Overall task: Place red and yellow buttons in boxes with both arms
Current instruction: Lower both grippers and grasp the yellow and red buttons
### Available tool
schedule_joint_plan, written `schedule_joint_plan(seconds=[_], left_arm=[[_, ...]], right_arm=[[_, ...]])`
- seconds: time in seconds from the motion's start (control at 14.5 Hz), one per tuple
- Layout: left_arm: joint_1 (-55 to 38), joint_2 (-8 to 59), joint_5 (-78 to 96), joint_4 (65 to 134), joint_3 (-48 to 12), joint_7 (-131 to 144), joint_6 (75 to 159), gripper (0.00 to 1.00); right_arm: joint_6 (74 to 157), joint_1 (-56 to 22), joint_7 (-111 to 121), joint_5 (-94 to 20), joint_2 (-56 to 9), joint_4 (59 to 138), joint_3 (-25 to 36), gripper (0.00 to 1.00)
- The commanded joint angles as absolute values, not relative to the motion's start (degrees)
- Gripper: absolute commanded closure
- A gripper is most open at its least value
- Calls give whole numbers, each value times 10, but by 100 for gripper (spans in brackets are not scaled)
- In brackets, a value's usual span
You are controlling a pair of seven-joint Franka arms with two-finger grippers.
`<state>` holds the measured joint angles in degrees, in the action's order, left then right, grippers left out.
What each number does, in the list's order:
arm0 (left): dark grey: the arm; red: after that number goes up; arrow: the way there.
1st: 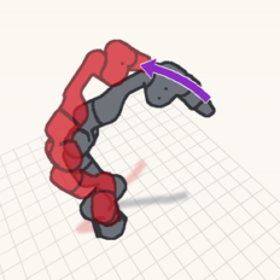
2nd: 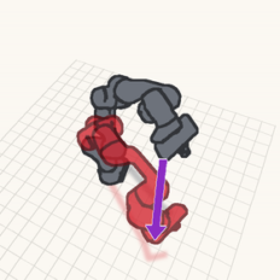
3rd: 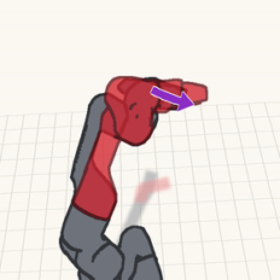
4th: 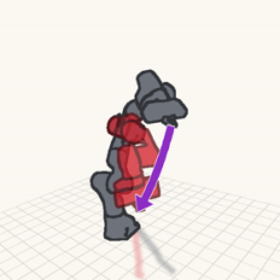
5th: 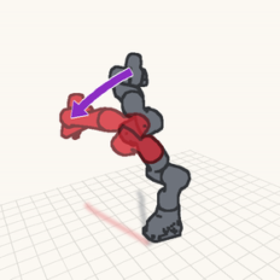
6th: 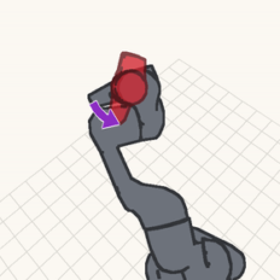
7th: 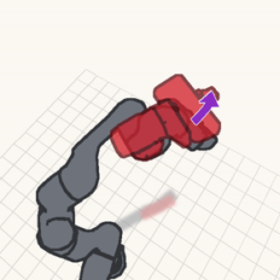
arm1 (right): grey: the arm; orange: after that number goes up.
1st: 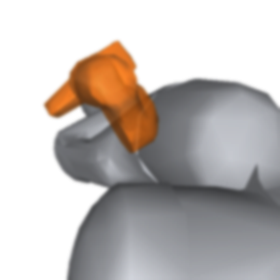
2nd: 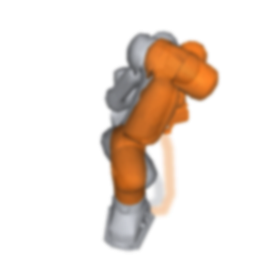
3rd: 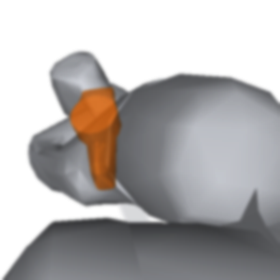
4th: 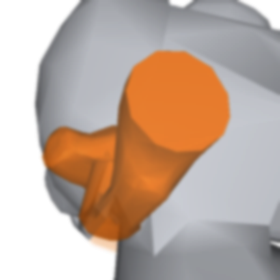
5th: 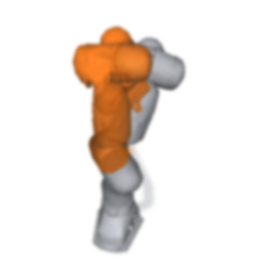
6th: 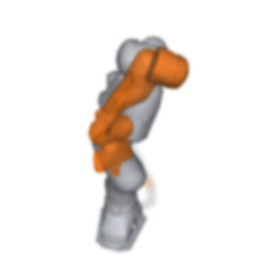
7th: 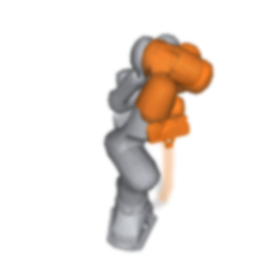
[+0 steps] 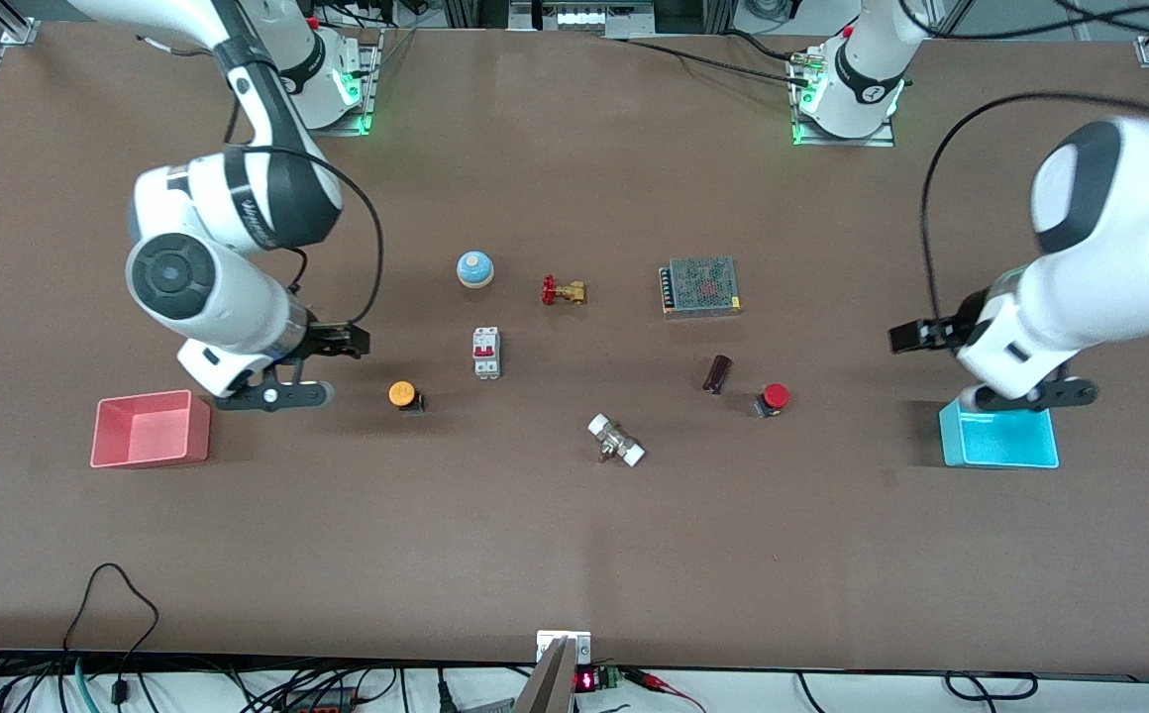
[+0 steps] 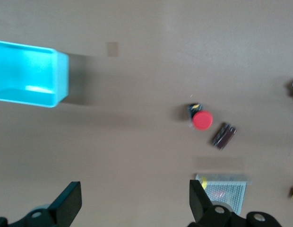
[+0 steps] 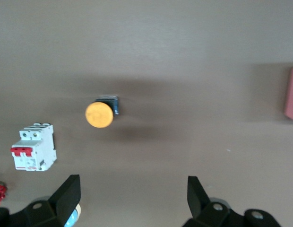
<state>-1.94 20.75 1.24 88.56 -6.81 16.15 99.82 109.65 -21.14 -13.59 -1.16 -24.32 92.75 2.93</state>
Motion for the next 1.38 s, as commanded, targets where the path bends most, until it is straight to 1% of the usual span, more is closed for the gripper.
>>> schedule_joint_plan(seconds=[0.0, 0.35, 0.48, 0.76, 0.83, 1.18, 1.31], left_arm=[[-53, 271, 32, 870, -68, 219, 1057, 0], [-83, 352, 56, 874, -68, 252, 1138, 0], [-93, 366, 58, 882, -68, 256, 1152, 0], [-98, 378, 58, 884, -68, 259, 1154, 0], [-100, 379, 58, 890, -68, 259, 1162, 2], [-101, 380, 58, 914, -68, 259, 1187, 17], [-101, 380, 58, 915, -68, 259, 1187, 26]], right_arm=[[1119, -220, -134, -42, -276, 917, 31, 0], [1166, -234, -132, -41, -323, 916, 31, 0], [1178, -236, -129, -40, -338, 916, 32, 0], [1215, -236, -136, -41, -366, 916, 32, 0], [1224, -236, -134, -41, -372, 916, 31, 0], [1230, -252, -137, -41, -402, 901, 32, 0], [1231, -252, -137, -40, -411, 899, 32, 0]])
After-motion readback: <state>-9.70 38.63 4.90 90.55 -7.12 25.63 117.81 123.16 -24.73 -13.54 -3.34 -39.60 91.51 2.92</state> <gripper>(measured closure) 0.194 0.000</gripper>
